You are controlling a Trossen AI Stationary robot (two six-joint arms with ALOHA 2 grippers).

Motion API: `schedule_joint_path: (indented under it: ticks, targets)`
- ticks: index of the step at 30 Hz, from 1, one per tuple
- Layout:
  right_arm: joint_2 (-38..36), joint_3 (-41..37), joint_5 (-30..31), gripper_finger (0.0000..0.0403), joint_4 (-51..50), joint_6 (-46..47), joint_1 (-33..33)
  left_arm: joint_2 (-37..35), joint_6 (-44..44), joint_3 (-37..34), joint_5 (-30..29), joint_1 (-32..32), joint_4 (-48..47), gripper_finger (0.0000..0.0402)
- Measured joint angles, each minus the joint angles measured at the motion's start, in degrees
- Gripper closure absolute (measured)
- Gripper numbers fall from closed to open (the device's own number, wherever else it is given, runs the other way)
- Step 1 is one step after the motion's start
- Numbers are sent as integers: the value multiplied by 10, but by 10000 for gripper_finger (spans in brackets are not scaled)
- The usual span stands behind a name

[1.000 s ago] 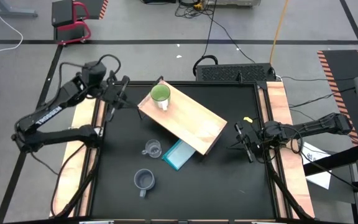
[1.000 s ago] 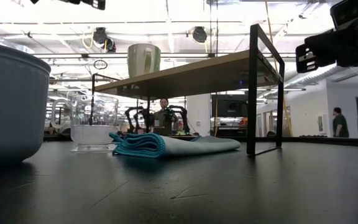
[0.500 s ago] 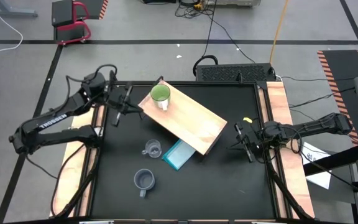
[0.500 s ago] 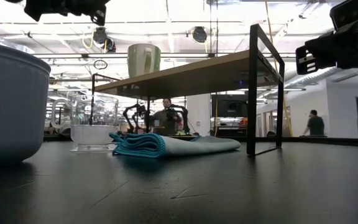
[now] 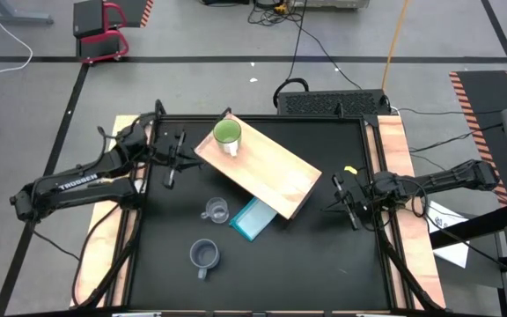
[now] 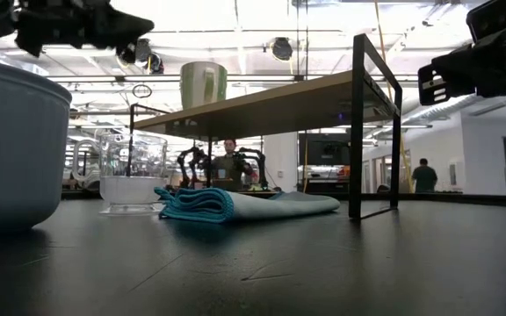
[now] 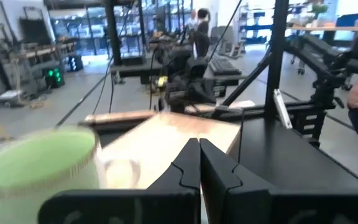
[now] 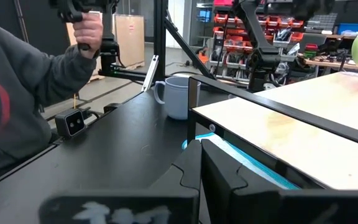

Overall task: Stack small to large cups/mugs on shelf
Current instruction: Put the blue mug on the shelf

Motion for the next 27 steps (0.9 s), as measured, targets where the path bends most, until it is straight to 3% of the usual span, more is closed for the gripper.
schedule_joint_path:
  ticks: [11, 21, 24, 27]
  targets:
    - [-5, 0, -18, 403, 18, 39, 3, -80, -3, -85, -24, -15, 17, 401]
    - [-44, 0, -18, 403, 26, 37, 71, -114, -12, -120, -24, -15, 15, 401]
    - [-47, 0, 1, 403, 42, 37, 103, -114, -12, -125, -24, -15, 16, 401]
    - [-46, 0, 64, 403, 47, 29, 139, -114, -12, -129, -25, -15, 16, 401]
